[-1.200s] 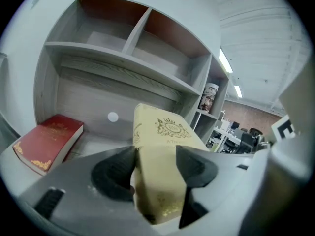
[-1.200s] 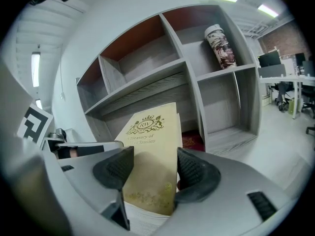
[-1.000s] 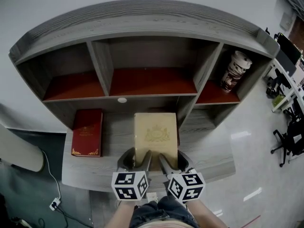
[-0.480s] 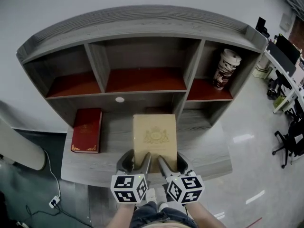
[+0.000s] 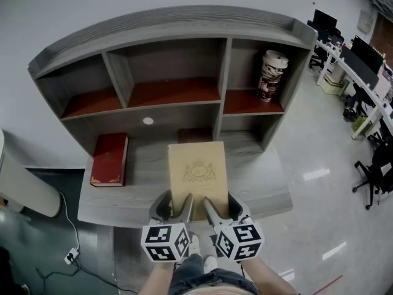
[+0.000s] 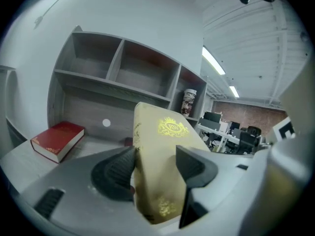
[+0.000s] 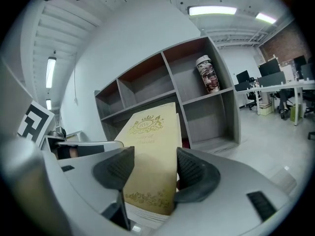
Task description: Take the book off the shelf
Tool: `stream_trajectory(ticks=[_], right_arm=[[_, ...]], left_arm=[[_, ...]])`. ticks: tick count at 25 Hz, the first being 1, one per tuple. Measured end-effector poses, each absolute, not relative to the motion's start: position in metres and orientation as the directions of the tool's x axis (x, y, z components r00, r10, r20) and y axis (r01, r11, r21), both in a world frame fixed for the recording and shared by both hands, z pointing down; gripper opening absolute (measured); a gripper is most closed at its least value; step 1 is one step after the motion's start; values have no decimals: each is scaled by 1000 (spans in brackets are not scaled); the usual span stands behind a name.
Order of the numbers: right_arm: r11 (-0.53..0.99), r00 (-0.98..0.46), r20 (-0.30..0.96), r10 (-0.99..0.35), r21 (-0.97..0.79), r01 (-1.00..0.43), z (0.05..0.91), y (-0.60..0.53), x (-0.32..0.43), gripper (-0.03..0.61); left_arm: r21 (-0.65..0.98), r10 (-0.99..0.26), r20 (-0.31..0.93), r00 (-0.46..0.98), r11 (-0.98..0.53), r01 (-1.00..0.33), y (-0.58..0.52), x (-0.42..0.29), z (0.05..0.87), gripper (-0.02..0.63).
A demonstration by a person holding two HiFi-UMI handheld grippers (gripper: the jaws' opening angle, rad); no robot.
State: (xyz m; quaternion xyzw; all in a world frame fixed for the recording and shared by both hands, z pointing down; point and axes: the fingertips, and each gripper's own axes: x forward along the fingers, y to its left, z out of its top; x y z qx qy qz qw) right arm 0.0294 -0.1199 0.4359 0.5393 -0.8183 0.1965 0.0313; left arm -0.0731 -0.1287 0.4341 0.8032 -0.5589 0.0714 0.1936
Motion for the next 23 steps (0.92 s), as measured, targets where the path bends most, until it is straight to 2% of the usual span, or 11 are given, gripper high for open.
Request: stream_trajectory(ticks=[23], right_arm=[[361, -421, 208, -883, -275, -891, 419, -41, 53, 268]], left_arm=[[208, -890, 291, 349, -298, -932, -49, -50, 416, 255]])
